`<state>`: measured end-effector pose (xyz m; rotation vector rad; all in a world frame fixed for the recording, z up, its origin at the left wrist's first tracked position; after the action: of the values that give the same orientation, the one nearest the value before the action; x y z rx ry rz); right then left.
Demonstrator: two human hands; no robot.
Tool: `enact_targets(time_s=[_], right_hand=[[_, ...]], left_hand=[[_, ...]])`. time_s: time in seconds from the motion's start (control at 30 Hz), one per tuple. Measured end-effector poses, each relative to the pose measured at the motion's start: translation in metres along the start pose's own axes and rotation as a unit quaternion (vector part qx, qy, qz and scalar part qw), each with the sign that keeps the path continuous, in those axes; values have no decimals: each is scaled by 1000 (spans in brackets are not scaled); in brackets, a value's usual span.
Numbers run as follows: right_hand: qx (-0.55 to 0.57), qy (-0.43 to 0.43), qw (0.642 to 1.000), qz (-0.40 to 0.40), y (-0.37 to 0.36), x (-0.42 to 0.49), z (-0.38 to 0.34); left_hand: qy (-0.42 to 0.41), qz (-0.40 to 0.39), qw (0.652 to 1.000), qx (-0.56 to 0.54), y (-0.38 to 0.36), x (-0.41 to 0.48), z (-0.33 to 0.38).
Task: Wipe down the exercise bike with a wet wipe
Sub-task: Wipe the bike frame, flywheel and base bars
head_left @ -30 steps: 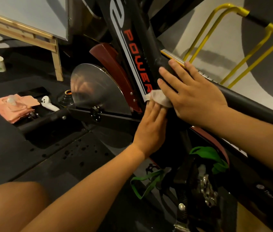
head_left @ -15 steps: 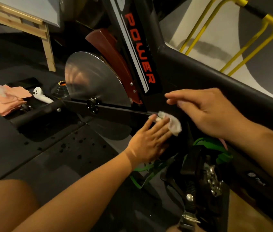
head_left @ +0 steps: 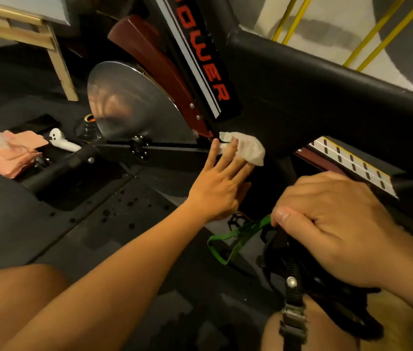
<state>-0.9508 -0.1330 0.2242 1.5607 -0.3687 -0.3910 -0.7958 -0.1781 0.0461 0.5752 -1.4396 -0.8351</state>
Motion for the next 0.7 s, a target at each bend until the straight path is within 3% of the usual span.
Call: enact_targets(time_s=[0.27,0.7], right_hand=[[-45,2,996,-82,5,2,-4],[-33,-33,997,-64,1,-32,14]], left_hand=[[-73,-30,995,64,7,-3,-8],[-76,1,996,46,6,1,-17]])
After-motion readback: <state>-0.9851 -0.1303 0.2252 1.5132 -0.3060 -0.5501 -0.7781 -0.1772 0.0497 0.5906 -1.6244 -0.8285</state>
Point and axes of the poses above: each hand's wrist, its own x-axis towards the middle knuckle, its own y-axis out of the back of the hand, z = x × y, the point moved 2 cm from there along x, towards the middle knuckle, and after that the axes turned 4 degrees about y, right-handed, at the moved point
